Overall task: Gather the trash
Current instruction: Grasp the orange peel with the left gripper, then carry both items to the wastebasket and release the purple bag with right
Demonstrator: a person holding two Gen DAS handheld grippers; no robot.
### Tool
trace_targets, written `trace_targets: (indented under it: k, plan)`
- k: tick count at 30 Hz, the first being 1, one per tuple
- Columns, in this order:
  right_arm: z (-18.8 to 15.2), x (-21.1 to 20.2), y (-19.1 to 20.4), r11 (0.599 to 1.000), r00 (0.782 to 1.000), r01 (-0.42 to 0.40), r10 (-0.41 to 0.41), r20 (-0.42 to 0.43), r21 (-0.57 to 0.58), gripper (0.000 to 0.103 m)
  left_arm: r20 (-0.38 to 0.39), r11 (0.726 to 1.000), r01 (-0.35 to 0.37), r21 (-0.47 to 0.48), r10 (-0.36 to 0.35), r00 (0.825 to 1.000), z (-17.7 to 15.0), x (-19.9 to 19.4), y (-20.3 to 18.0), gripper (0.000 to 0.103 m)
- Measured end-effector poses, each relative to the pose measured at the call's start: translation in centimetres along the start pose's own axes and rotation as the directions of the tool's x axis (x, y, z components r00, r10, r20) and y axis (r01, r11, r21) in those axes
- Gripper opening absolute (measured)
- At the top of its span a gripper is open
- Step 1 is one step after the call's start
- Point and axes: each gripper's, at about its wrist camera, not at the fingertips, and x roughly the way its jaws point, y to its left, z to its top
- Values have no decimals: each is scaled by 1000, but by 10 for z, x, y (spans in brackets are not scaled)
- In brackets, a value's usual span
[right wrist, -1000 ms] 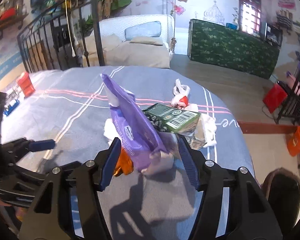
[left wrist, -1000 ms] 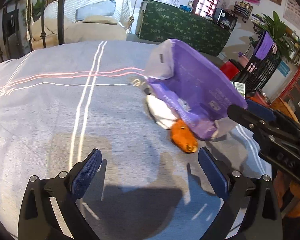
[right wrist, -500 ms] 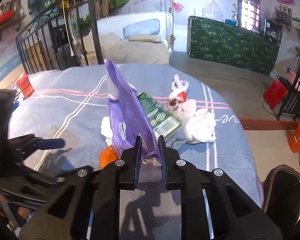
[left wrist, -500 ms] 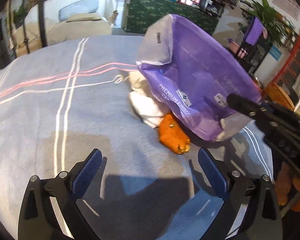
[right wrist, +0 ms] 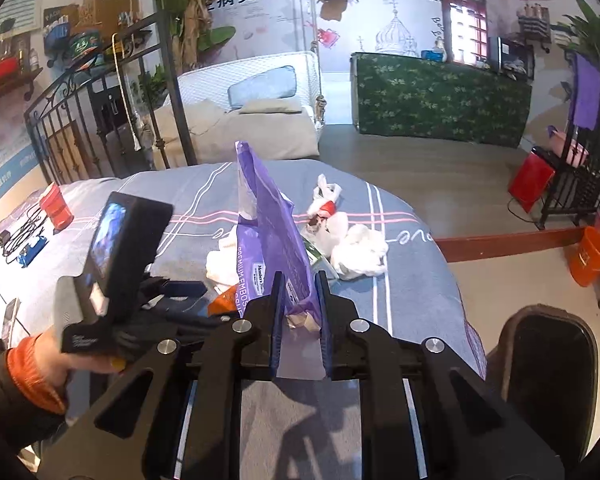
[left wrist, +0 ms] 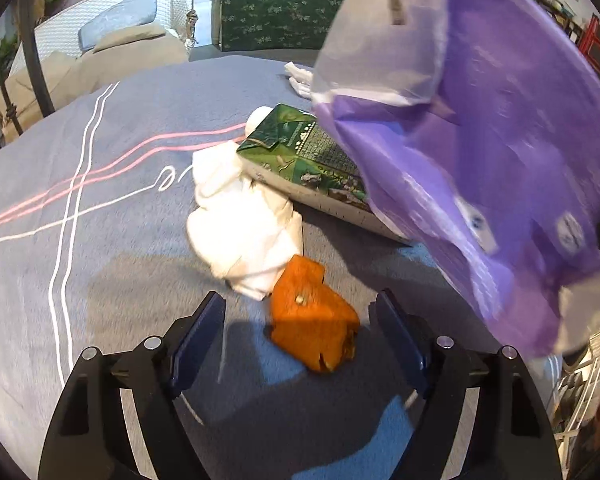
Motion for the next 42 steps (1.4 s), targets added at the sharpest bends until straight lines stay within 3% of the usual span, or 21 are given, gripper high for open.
trace_targets:
  k: [1, 5, 8, 19, 28, 42]
  plan:
    - [-1, -3, -1, 1000, 1000, 3, -3, 3, 4, 16, -3, 1000, -6, 5, 6, 1000, 0, 1, -1, 75]
    - [-6, -11, -4, 1000, 1000, 10, -11, 13, 19, 16, -4, 1000, -10, -15, 10, 1000, -2, 2, -4, 39]
    - [-10, -17, -7, 999, 1000, 23, -23, 17, 22, 16, 18, 999, -5, -43, 6, 1000, -9, -5, -4, 34]
    - [-26, -35, -21, 996, 999, 45, -46, 19, 71, 16, 121, 993, 34, -110, -20, 992, -31, -53, -18, 33]
    - [-37, -55, -33, 991, 997, 73, -77, 32, 112, 16, 162, 998, 39, -56, -30, 986, -29, -66, -41, 33]
    - [-63, -94, -74, 962, 980, 181, -193, 44, 204, 16, 155, 989, 143, 43, -148, 977, -30, -61, -98, 33]
